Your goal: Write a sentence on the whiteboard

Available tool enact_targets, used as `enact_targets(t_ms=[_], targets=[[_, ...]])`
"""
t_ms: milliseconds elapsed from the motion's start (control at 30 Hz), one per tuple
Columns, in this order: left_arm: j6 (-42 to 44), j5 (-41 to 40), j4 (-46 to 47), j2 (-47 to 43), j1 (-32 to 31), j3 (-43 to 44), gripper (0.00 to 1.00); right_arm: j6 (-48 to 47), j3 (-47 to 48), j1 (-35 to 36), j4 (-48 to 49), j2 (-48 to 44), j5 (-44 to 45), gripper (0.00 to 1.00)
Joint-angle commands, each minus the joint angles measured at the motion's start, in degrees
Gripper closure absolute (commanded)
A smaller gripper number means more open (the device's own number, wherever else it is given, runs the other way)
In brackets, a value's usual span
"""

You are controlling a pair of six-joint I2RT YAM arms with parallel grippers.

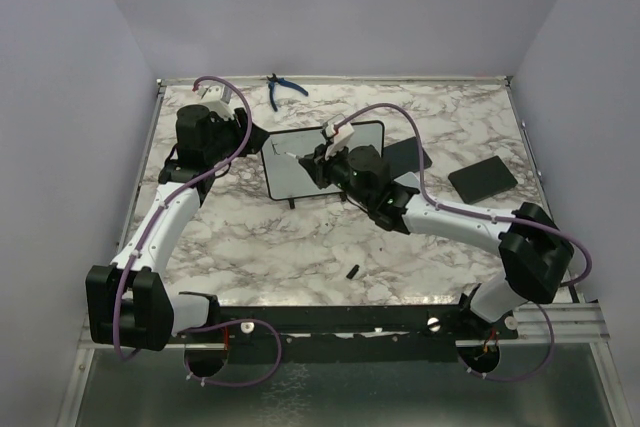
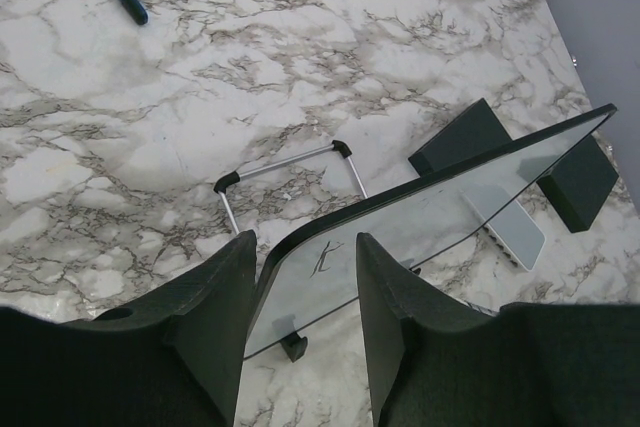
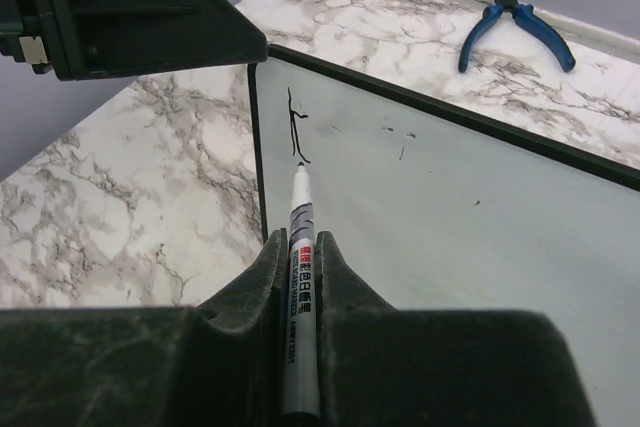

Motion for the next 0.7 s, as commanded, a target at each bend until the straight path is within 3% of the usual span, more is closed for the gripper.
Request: enact_targets(t_ms=[0, 667], targets=[[0.1, 1.2, 0.5, -0.6, -0.4, -0.8, 0.55, -1.1, 2.5, 0.1, 1.3, 2.5, -0.3, 1.0], [0.4, 1.4, 0.6, -0.3, -0.9, -0.7, 0.6, -1.9, 5.3, 0.1, 2.8, 6.6, 4.8, 1.0]])
